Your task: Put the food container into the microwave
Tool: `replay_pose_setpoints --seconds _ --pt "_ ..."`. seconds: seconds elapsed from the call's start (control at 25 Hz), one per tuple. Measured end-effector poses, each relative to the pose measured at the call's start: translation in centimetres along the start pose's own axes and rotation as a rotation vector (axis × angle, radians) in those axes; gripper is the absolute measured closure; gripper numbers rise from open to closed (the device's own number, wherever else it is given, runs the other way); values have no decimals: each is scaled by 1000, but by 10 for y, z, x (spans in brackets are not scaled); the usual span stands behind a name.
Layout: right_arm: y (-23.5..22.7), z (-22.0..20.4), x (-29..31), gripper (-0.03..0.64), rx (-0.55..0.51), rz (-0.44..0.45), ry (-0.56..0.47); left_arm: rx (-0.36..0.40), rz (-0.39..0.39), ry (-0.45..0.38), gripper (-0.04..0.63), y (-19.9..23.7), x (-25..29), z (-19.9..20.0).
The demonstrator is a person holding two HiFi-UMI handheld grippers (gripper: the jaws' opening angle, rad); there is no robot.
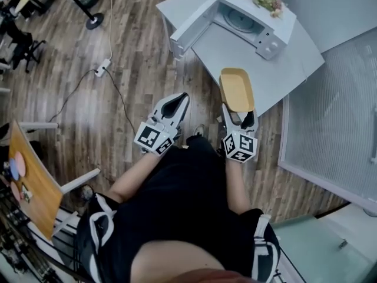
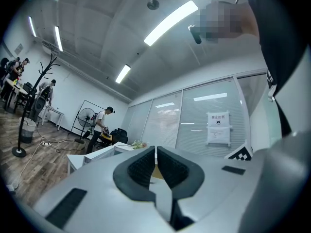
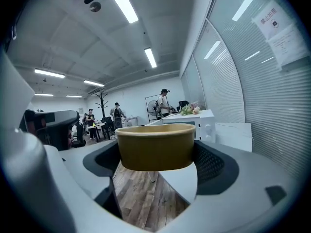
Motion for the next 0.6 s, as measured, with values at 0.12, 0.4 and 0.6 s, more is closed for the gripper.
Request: replay_pose_setpoints --seconds 0.12,0.4,0.6 --pt "-32 16 33 129 -11 25 7 -5 15 -22 563 -4 39 5" --pt "-73 34 106 129 -12 50 26 4 45 -20 563 12 111 4" --pt "-98 38 180 129 -15 44 41 -5 29 -11 563 38 169 -6"
Point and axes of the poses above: the fingertips, and each gripper's own axes: x forward along the fingers, y to its left, z out of its top, the point moved 2 cm from there along -x, backward along the fingers, and after that the axes turned 1 degree about -z, right-handed, at the moved point
